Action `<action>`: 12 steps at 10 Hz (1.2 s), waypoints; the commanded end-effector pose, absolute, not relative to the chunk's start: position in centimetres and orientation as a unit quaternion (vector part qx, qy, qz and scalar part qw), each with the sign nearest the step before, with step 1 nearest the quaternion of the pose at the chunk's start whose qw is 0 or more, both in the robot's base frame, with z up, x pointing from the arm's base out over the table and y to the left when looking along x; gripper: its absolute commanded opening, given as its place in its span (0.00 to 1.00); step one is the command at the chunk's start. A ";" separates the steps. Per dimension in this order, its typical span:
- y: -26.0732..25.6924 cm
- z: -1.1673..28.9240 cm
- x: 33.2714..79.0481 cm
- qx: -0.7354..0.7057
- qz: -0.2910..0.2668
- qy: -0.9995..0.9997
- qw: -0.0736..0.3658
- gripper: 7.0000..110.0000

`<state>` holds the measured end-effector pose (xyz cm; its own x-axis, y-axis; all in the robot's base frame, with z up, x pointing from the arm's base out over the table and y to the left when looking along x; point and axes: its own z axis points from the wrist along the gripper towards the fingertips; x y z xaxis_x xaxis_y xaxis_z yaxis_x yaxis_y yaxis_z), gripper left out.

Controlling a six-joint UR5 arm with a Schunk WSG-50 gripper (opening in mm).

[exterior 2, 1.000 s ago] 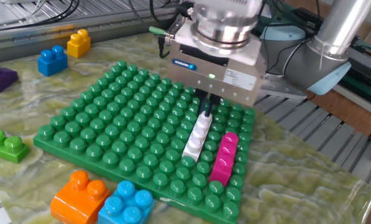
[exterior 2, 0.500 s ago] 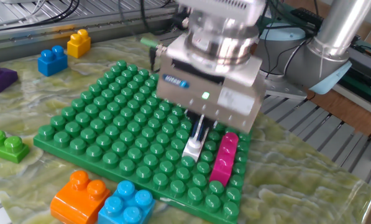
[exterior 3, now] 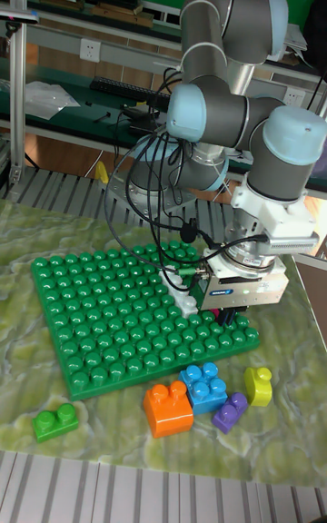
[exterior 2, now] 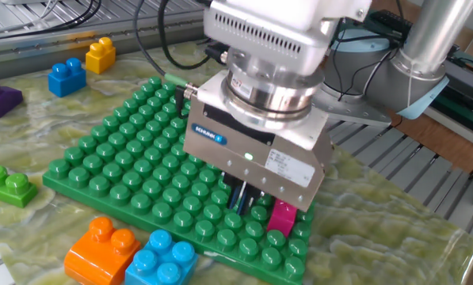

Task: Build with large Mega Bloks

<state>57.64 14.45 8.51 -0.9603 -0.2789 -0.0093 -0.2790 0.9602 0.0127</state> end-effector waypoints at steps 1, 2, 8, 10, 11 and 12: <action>14.7 8.5 58.6 -0.110 0.004 0.994 0.011 0.00; 14.7 8.5 59.2 -0.112 0.002 0.993 0.023 0.00; 12.2 6.1 61.6 -0.176 0.007 0.984 0.029 0.36; 12.4 5.8 62.3 -0.172 0.010 0.984 0.036 0.36; 12.7 6.0 62.6 -0.169 0.011 0.985 0.033 0.36; 13.4 5.9 63.1 -0.166 0.016 0.986 0.030 0.57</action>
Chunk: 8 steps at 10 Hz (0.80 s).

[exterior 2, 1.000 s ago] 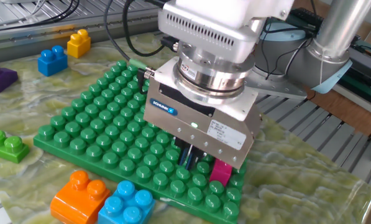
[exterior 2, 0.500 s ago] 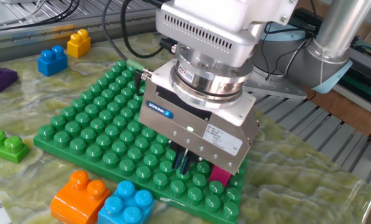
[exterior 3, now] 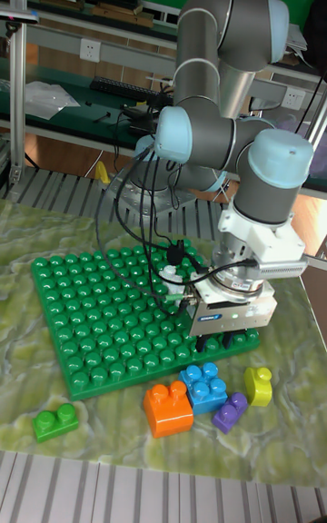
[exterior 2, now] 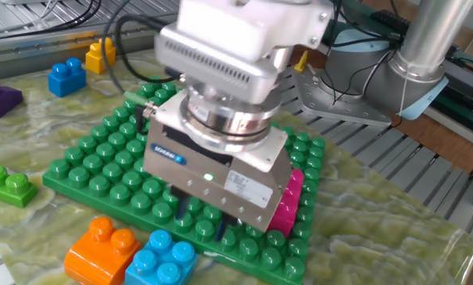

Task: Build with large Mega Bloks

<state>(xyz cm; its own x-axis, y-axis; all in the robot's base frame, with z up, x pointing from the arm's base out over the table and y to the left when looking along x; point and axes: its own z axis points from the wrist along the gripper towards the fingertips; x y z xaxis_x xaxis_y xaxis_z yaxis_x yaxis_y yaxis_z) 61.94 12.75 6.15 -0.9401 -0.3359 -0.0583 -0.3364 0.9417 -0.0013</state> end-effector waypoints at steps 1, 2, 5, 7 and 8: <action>13.9 5.3 63.8 -0.164 0.020 0.986 0.029 0.57; 13.6 5.0 64.5 -0.169 0.016 0.985 0.031 0.57; 13.1 5.3 66.2 -0.174 0.004 0.985 0.025 0.57; 12.3 5.0 67.1 -0.198 -0.011 0.980 0.033 0.57; 12.3 4.8 67.2 -0.198 -0.010 0.980 0.033 0.79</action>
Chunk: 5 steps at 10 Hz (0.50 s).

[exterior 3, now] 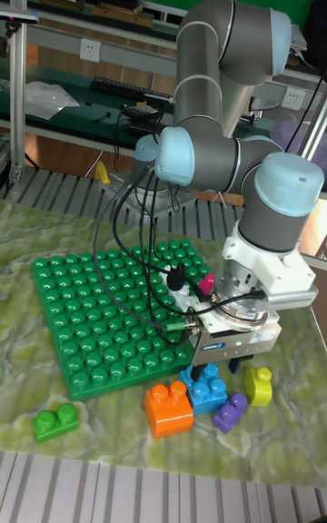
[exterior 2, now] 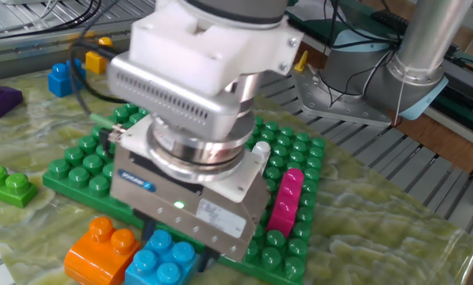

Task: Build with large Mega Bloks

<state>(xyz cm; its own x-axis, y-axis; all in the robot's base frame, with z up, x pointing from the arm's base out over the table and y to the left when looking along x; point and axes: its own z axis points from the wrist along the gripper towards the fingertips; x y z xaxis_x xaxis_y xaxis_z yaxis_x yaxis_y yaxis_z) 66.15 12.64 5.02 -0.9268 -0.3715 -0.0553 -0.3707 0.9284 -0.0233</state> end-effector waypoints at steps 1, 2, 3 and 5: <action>12.3 4.7 67.2 -0.198 -0.010 0.980 0.033 0.79; 12.4 4.6 67.2 -0.199 -0.009 0.979 0.033 0.79; 12.5 4.6 67.2 -0.199 -0.006 0.979 0.034 0.79; 12.6 4.4 67.1 -0.199 -0.007 0.979 0.033 0.79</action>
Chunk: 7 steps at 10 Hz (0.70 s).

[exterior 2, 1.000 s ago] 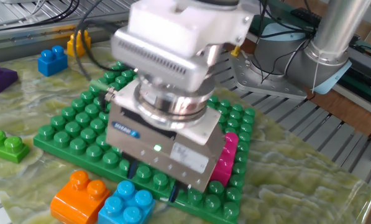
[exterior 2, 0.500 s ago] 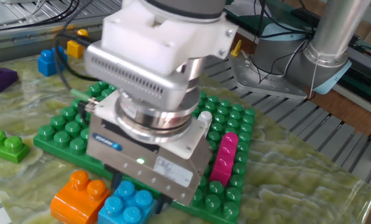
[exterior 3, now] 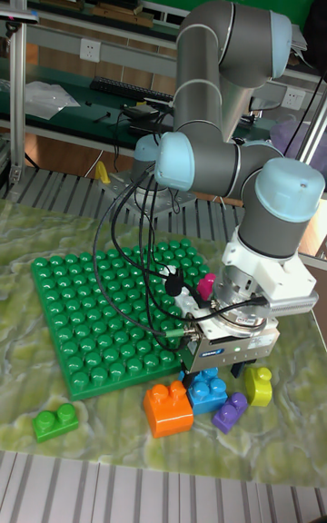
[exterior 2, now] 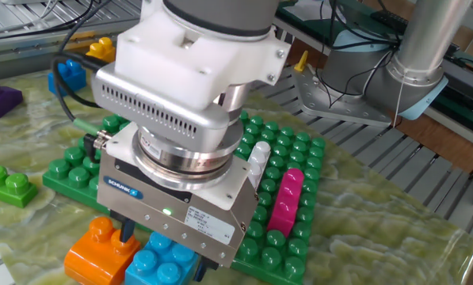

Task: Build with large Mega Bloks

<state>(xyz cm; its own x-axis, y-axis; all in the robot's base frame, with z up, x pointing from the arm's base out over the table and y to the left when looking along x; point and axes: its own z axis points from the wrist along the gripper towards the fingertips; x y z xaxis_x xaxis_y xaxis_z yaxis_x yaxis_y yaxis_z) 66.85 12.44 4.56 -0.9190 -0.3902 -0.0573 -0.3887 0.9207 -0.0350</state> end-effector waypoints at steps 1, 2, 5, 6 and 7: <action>12.8 4.3 67.0 -0.197 -0.005 0.980 0.033 0.79; 13.0 4.1 67.0 -0.197 -0.003 0.980 0.034 0.79; 13.7 3.7 66.6 -0.193 -0.004 0.981 0.034 0.79; 13.8 3.4 66.3 -0.193 -0.005 0.981 0.035 0.79; 13.6 3.3 66.3 -0.193 -0.007 0.980 0.036 0.79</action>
<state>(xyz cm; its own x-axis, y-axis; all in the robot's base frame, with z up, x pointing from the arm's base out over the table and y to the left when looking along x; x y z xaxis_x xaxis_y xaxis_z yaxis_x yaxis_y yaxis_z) 66.56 13.30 3.59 -0.9193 -0.3885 -0.0622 -0.3871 0.9214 -0.0335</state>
